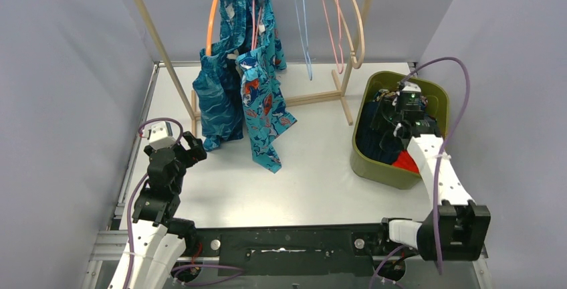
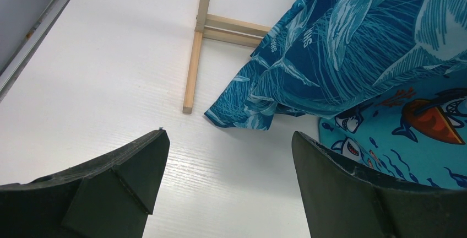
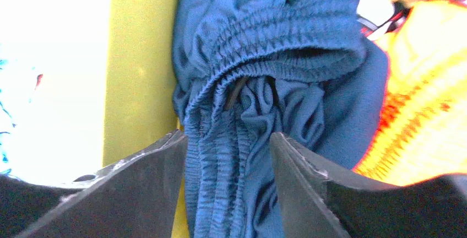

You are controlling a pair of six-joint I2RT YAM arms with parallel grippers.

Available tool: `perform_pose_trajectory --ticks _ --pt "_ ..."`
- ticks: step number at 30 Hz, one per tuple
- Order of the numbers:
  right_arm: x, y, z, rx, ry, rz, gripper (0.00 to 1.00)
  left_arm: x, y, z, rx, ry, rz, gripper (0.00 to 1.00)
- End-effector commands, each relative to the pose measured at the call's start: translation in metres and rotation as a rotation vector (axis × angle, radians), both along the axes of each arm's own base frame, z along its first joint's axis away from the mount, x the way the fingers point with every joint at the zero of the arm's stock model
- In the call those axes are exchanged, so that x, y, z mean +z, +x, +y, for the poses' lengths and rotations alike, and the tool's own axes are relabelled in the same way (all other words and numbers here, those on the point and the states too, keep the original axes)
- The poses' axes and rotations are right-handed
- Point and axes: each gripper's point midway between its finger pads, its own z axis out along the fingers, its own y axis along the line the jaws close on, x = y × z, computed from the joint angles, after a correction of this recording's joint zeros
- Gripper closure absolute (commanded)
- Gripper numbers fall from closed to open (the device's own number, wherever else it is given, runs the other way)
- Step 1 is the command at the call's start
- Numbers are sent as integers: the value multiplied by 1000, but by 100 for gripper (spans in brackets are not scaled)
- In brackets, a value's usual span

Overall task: Remove the shorts from the hanger
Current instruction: Place the shorts in the basket, then pick up the hanger from the clothes rod.

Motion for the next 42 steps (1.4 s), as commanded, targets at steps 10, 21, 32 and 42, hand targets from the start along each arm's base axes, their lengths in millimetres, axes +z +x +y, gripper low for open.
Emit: perform_pose_trajectory --ticks 10,21,32,42 --pt "128 -47 4 -82 113 -599 2 19 6 -2 -9 -14 -64 17" --pt "181 -83 106 367 585 -816 2 18 7 -2 -12 -15 -61 17" --pt "168 -80 163 521 585 -697 2 19 6 -2 -15 -17 -66 17" --pt "154 -100 275 702 183 -719 2 19 6 -1 -8 -15 -63 17"
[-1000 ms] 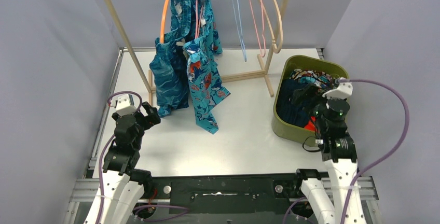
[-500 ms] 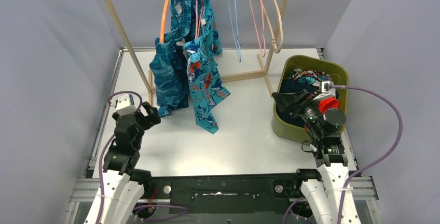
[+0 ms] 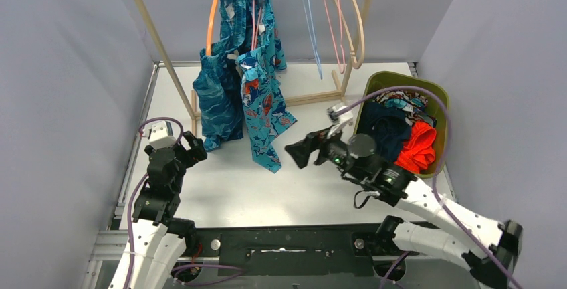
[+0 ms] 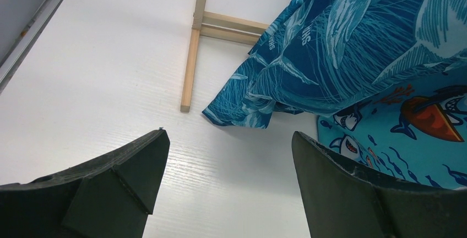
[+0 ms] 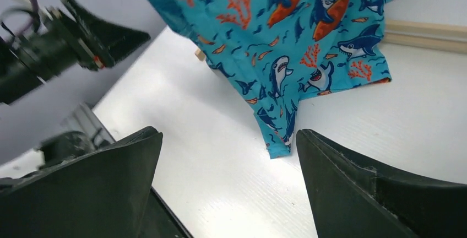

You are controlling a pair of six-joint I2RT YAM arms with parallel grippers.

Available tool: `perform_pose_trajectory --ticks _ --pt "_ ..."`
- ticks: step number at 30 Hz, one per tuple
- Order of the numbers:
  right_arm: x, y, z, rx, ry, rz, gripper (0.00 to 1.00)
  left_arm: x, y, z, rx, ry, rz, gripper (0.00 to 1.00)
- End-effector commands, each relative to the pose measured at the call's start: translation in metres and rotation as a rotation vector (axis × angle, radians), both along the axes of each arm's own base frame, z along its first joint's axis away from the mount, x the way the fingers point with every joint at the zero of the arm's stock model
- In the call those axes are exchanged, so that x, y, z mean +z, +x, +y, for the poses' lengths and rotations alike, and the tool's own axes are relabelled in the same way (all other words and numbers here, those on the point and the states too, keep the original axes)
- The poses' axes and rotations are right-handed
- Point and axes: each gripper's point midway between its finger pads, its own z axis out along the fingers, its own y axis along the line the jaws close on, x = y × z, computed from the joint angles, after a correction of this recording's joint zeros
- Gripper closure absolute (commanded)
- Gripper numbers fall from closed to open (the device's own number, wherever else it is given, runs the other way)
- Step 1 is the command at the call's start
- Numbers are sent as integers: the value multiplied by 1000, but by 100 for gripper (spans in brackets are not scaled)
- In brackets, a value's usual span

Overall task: Remove the shorts from the hanger
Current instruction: Pick up the hanger from the clothes rod.

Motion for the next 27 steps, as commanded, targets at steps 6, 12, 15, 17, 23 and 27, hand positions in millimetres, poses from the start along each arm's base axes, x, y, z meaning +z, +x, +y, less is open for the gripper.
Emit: perform_pose_trajectory --ticks 6,12,15,17,23,27 --pt "35 24 52 -191 -368 -239 2 20 5 1 4 -11 -69 17" --pt "82 43 76 -226 -349 -248 1 20 5 1 3 -11 -71 17" --pt "101 44 93 -193 -298 -256 2 20 5 1 6 -11 -71 17" --pt "115 47 100 -195 -262 -258 2 20 5 2 7 -11 -70 17" --pt "135 81 114 -205 -226 -214 0 20 5 1 5 -11 -69 17" --pt "149 103 120 -214 -191 -206 7 19 5 2 11 -8 -67 17"
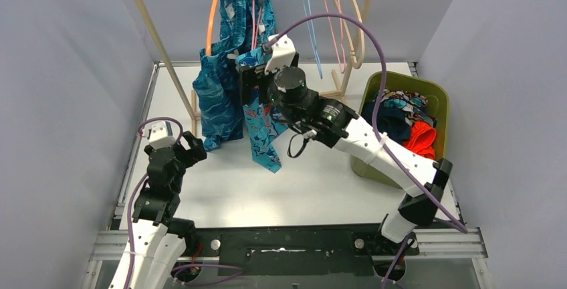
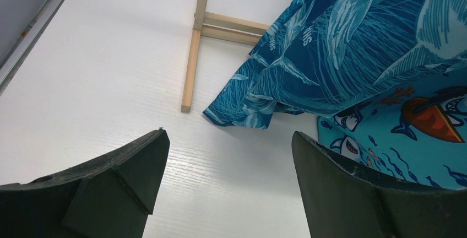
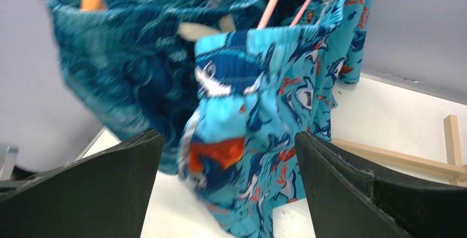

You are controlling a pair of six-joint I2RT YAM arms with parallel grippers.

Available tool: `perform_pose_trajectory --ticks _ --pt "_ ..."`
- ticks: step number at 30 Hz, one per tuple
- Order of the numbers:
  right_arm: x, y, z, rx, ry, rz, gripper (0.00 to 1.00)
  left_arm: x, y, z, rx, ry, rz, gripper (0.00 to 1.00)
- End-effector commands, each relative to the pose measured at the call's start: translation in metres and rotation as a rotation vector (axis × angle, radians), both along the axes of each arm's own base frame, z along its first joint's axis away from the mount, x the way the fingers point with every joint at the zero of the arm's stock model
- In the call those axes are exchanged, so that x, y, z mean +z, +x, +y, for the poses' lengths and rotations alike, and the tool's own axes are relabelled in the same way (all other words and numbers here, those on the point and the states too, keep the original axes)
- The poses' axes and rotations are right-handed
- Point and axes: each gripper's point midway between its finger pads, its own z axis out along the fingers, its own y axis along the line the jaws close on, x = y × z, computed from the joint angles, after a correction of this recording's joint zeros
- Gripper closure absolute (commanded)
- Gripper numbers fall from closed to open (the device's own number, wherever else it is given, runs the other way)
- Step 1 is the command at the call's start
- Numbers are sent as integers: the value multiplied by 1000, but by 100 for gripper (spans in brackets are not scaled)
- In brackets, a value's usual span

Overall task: Remove the shorts from the hanger
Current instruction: Pick up the hanger from the clothes rod.

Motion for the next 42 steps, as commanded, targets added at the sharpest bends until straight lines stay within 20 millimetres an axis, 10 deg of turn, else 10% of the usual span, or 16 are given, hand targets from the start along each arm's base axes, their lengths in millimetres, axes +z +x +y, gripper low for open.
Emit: perform_pose_trajectory --ticks 1,9,18,27,32,42 --pt "20 20 5 11 52 8 8 18 5 1 8 -8 -65 17" --pt "30 57 24 -72 19 11 12 18 5 1 6 -8 -63 17" --pt "24 77 -5 -259 -35 -15 26 18 5 0 1 -9 -61 17" --pt "22 87 -14 -287 -41 -20 54 17 6 0 0 -8 -56 17" --pt "44 70 -22 -280 4 -146 97 17 5 0 -2 -9 -57 17" --pt "70 71 -50 -343 12 -217 100 17 6 -1 -9 -10 -58 17"
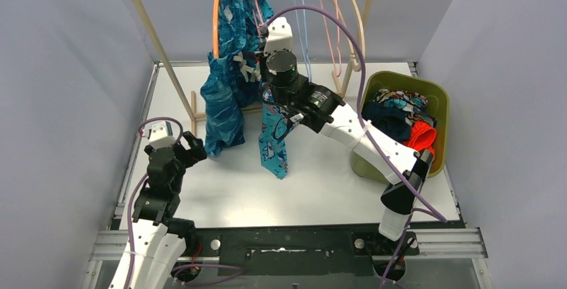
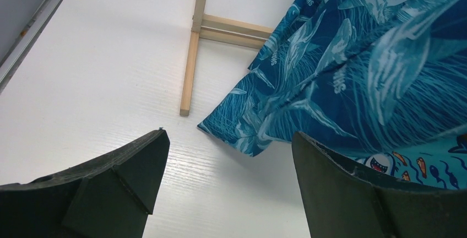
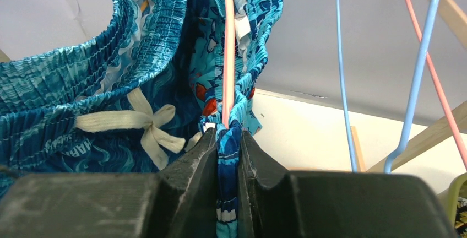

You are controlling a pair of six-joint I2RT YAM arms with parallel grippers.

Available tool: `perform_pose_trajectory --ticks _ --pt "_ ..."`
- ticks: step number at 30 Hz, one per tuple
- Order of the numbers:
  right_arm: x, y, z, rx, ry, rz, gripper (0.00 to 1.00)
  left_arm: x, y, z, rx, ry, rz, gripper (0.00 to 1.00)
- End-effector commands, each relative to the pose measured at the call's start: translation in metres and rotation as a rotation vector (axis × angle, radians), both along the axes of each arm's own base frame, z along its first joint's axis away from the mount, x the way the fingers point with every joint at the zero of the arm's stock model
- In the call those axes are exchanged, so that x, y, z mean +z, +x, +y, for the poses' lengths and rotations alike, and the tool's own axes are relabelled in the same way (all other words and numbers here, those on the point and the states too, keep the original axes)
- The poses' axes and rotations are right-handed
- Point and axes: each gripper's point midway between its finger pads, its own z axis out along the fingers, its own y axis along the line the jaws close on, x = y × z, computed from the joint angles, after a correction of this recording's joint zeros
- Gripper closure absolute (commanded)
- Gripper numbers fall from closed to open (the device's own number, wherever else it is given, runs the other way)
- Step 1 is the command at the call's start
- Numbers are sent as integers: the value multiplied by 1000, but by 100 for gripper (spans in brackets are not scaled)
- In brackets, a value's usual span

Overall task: Remove the shorts from the hanger
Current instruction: Pick up the hanger from the clothes rod.

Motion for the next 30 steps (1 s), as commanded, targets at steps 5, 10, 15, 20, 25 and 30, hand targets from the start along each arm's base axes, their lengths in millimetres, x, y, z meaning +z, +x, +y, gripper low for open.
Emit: perform_pose_trajectory --ticks 5,10,15,20,25,30 --pt "75 -4 -28 -96 149 -189 100 17 6 -1 -5 -9 -59 17" --pt "95 -7 -34 -120 178 -258 100 17 6 -1 -4 -8 -58 17" --pt "101 -11 -33 -109 197 -265 100 17 6 0 -2 -8 -58 17" --pt "90 -19 -33 -82 201 -217 100 17 6 0 -3 -8 -56 17" --pt "85 -27 -41 -60 199 -182 100 17 6 -1 -7 -9 -57 17" --pt "86 -33 -47 -33 205 -167 100 17 6 -1 -7 -9 -58 17"
